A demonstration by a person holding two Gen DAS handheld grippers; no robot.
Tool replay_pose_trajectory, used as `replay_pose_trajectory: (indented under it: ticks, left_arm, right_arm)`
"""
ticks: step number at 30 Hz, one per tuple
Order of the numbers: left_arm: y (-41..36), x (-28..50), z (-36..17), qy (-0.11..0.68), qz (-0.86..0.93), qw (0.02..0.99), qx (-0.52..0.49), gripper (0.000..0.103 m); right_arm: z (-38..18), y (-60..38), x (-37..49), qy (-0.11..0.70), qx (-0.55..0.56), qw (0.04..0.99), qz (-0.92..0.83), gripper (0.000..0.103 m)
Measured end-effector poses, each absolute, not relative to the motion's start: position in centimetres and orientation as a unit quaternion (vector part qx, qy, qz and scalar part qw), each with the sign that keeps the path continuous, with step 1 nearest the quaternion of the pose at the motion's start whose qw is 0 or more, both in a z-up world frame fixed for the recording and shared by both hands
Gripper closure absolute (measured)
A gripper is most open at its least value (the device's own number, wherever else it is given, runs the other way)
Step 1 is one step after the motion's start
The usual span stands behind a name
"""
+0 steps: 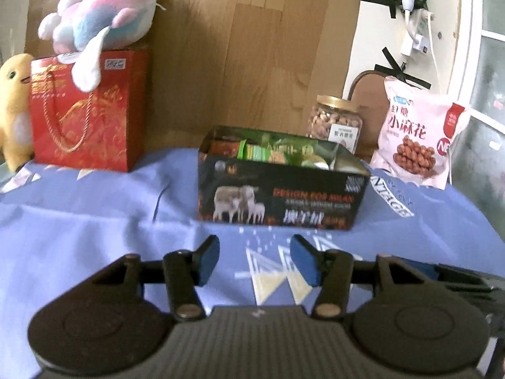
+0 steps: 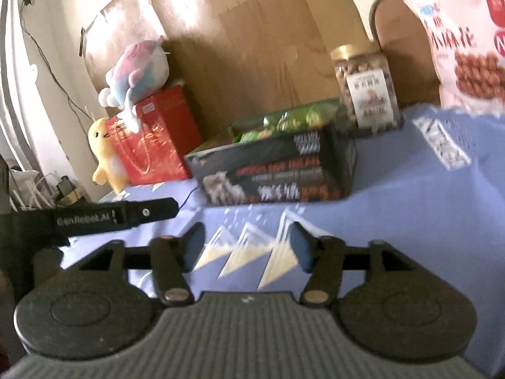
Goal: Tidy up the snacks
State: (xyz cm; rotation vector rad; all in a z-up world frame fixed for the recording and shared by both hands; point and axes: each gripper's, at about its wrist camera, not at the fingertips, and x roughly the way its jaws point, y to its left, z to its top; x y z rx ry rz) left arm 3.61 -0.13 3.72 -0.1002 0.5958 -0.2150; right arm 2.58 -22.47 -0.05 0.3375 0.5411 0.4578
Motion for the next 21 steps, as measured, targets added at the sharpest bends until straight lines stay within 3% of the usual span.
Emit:
replay_pose_trajectory:
  ticks: [6,10,12,14,21]
  left_arm:
    - [0.6,1.1,3.2,0.300,-0.084,0.949,-0.050,0.047]
    - [0.8,0.0,3.0,0.299,-0.070,0.951,-0.044,0.039]
    - [0.7,-0.5,3.0,0.297,-0.065,0.952,-0.038,0.030]
    - [0.7,-0.9,3.0,0.291,-0.061,0.954,-0.033,0.010]
    - [0.6,-2.1,3.5,0.260,-0.041,0.965,-0.003,0.000]
  right_arm:
    - [0.2,-22.8,1.1,0.271,0.196,0.919,0.208,0.029]
    - [0.4,-22.7,0.4,0.267,0.203,0.920,0.202,0.025]
    - [0.4,-22.6,0.0,0.264,0.204,0.921,0.202,0.024]
    - [0.5,-22.5,-0.3,0.261,0.203,0.922,0.201,0.023]
    - [0.2,-22.2,-0.2,0.268,0.206,0.920,0.200,0.023]
